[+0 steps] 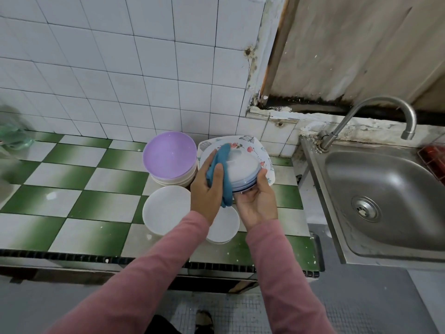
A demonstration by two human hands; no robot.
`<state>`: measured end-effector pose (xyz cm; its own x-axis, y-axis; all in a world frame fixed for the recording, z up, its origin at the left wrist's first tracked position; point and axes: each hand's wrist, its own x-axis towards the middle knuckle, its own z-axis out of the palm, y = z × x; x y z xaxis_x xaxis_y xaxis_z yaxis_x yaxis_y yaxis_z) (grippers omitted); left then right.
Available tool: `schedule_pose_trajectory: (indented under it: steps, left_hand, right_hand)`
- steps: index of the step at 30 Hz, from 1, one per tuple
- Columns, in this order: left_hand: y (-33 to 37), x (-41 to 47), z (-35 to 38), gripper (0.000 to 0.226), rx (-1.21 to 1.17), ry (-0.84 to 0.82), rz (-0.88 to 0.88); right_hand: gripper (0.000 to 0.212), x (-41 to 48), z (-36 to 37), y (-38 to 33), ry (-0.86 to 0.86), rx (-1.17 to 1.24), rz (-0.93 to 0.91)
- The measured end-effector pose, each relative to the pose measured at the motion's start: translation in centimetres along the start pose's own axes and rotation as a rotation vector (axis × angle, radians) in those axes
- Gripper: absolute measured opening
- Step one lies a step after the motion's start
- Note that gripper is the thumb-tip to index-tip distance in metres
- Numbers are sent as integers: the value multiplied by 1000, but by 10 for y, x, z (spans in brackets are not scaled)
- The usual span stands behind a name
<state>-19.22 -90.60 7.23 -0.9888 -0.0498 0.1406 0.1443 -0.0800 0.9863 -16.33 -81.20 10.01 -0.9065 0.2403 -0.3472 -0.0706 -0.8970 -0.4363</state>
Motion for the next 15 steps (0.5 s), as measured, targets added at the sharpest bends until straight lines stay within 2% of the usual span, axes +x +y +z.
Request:
schedule_pose_trajectory:
  steps: [2,6,8,10,15]
  left_hand:
    - [-1,-4,0,42,88,-36,114]
    - [-5,-2,0,46,366,-105,513]
    - [-3,3,0,45,433,-140,600]
    - [3,7,0,46,412,-174,519]
    - [18,12,3,52,120,-143,35]
  right_hand:
    - [48,-1,1,2,-22,-83,-23]
    - [22,-7,7,5,-39,-253,-32]
    - [18,-9,10,3,-70,-379,-37]
    - [15,-10,11,-3,-86,-539,-70]
    - [25,-11,9,-17,-161,-846,-149]
